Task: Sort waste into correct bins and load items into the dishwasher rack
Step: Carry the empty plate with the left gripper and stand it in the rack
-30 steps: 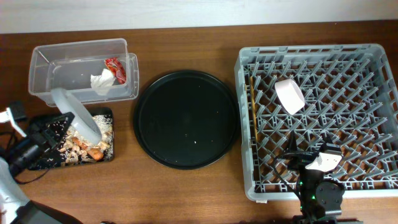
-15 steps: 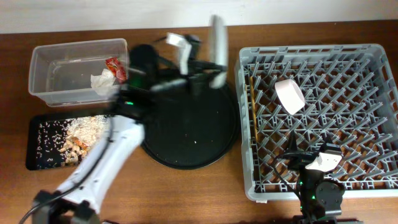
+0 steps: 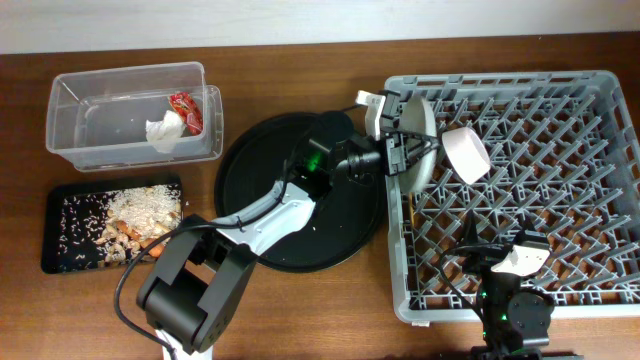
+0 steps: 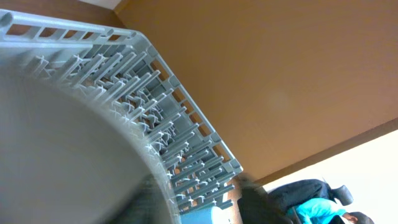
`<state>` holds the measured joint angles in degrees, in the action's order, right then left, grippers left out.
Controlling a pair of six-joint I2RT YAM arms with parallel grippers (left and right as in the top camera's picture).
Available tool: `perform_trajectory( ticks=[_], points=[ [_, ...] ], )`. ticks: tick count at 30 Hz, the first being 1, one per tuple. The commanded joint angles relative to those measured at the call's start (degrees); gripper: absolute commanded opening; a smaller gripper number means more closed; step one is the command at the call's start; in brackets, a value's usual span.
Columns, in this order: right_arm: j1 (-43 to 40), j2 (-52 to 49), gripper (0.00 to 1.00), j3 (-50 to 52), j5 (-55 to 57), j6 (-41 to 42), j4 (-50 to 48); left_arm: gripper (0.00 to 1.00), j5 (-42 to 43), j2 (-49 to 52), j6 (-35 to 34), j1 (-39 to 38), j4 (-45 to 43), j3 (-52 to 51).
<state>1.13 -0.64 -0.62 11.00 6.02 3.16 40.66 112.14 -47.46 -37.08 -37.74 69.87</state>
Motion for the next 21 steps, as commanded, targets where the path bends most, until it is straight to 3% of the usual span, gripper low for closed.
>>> perform_trajectory(
  ticks=[1,3,6,7,9,12,17,21],
  points=[
    [-0.44,0.28,0.98,0.31,0.11,0.2,0.46,0.99,5.16,0.09,0.02,1.95,0.33,0.35],
    [-0.44,0.28,0.98,0.31,0.09,0.22,0.46,0.99,6.99,-1.22,0.76,4.44,6.95,0.35],
    [-0.44,0.28,0.98,0.31,0.11,0.22,0.46,0.99,6.49,-6.58,9.73,7.69,24.5,0.35],
    [-0.44,0.28,0.98,0.31,0.09,0.2,0.46,0.99,3.34,-10.67,14.51,8.87,35.82,0.35],
    [-0.44,0.28,0.98,0.31,0.09,0.2,0.46,0.99,-4.31,-18.38,21.81,9.86,50.03,0.35],
    [-0.44,0.28,0.98,0.31,0.11,0.2,0.46,0.99,-26.1,-34.93,24.26,10.14,69.33,0.42],
    [-0.44,0.28,0.98,0.31,0.11,0.2,0.46,0.99,-49.05,-62.86,25.59,10.43,86.03,0.39],
    [-0.44,0.28,0.98,0.31,0.09,0.2,0.46,0.99,-52.54,-73.7,45.29,10.43,89.61,0.33]
  ],
)
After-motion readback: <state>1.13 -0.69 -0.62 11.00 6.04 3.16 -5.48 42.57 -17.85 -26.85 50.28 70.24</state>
